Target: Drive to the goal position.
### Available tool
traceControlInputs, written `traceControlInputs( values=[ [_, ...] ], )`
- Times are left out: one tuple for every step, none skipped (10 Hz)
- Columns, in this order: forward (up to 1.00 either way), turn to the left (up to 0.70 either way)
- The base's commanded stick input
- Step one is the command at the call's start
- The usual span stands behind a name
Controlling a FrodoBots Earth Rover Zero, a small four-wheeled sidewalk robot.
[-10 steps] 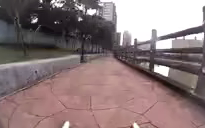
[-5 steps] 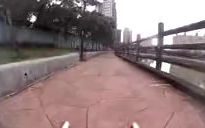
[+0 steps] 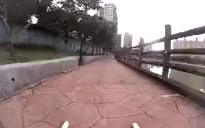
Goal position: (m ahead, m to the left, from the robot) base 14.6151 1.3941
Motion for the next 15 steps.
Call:
traceControlInputs(
  values=[
    [0.70,0.00],
    [0.70,0.00],
    [0.70,0.00],
    [0.70,0.00],
    [0.70,-0.05],
    [0.70,-0.31],
    [0.70,-0.18],
    [0.70,-0.04],
    [0.70,0.00],
    [0.70,0.00],
    [0.70,0.00],
    [0.70,0.00],
    [0.70,0.00],
    [0.70,0.00],
    [0.70,0.00]
  ],
)
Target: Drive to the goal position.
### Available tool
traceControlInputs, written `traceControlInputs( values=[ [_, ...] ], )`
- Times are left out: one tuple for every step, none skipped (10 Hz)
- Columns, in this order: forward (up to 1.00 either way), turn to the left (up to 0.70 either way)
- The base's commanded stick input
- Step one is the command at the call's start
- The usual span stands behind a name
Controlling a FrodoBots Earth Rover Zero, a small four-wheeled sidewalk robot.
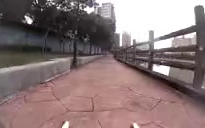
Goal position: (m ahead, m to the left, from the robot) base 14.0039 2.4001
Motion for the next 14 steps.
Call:
traceControlInputs(
  values=[
    [0.70,0.00],
    [0.70,0.00],
    [0.70,0.00],
    [0.70,0.00],
    [0.70,0.00],
    [0.70,0.00],
    [0.70,0.00],
    [0.70,0.00],
    [0.70,0.00],
    [0.70,0.00],
    [0.70,0.00],
    [0.70,0.00],
    [0.70,0.00],
    [0.70,0.00]
  ],
)
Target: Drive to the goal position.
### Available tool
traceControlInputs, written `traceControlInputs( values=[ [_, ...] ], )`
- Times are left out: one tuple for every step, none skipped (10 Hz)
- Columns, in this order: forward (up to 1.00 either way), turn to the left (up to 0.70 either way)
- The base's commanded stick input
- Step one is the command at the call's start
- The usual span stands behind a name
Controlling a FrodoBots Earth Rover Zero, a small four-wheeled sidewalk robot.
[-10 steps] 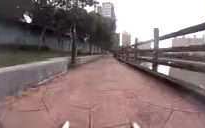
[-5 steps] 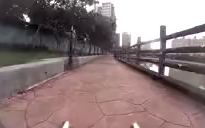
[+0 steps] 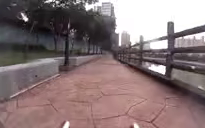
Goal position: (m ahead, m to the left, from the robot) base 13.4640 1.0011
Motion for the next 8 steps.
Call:
traceControlInputs(
  values=[
    [0.70,0.00],
    [0.70,0.00],
    [0.70,0.00],
    [0.70,0.00],
    [0.70,0.00],
    [0.70,0.00],
    [0.70,0.00],
    [0.70,0.00]
  ],
)
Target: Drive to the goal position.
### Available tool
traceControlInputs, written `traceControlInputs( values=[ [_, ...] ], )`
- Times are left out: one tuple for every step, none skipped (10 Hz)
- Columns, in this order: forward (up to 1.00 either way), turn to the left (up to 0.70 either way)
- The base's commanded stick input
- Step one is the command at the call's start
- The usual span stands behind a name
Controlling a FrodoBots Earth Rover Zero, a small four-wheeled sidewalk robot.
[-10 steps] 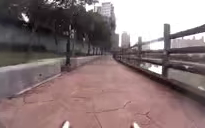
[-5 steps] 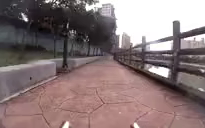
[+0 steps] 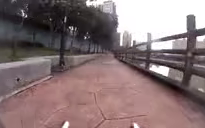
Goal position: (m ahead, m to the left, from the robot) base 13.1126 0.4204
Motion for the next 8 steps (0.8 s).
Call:
traceControlInputs(
  values=[
    [0.70,0.00],
    [0.70,0.00],
    [0.70,0.00],
    [0.70,0.00],
    [0.70,0.00],
    [0.70,0.00],
    [0.70,0.00],
    [0.70,0.00]
  ],
)
